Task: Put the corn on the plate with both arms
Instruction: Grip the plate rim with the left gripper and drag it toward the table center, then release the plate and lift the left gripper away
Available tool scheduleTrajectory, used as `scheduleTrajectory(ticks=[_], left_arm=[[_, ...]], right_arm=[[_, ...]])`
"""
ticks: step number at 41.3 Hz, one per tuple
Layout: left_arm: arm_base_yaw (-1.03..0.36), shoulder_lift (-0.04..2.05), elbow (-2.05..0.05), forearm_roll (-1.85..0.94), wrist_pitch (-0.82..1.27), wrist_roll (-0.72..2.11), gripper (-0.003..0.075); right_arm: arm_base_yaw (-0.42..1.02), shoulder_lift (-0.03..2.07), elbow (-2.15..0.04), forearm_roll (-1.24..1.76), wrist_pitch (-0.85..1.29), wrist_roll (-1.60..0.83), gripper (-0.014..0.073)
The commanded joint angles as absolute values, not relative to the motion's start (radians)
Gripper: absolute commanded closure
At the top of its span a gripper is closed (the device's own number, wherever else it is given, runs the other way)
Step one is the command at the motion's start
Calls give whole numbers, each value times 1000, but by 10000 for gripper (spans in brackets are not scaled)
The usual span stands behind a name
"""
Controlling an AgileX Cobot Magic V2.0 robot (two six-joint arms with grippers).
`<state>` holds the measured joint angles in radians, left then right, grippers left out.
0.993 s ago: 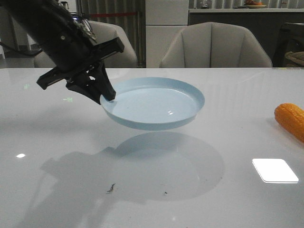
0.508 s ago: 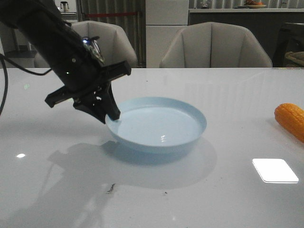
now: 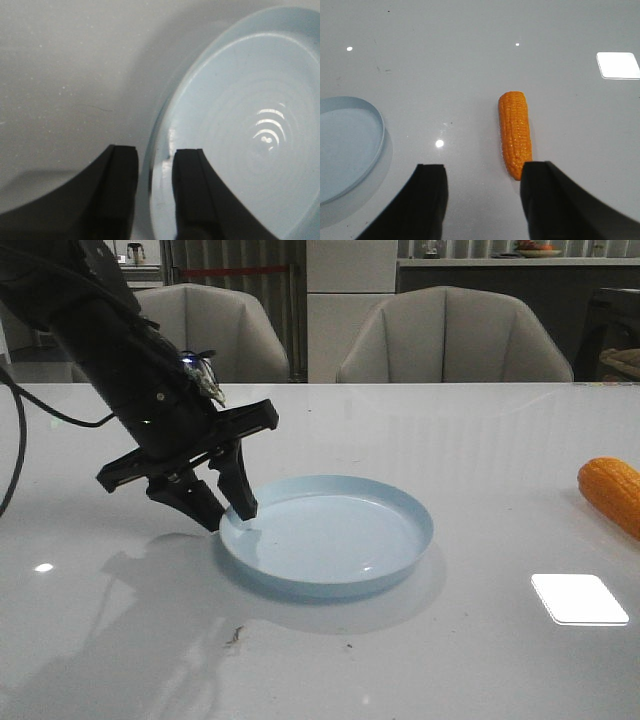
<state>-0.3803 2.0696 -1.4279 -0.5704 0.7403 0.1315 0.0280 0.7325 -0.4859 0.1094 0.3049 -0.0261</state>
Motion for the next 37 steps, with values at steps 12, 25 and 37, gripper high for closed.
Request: scheduleTrajectory(ticks=[12, 25, 37], left_arm=[[-332, 1953, -1608, -550, 769, 195, 395], [-245, 1723, -1682, -135, 761, 212, 395], [-90, 1448, -1374, -106, 531, 212, 395]], right_arm=[[22, 734, -522, 105, 224, -26, 143], [22, 734, -522, 105, 226, -26, 143], [22, 734, -522, 105, 236, -26, 143]])
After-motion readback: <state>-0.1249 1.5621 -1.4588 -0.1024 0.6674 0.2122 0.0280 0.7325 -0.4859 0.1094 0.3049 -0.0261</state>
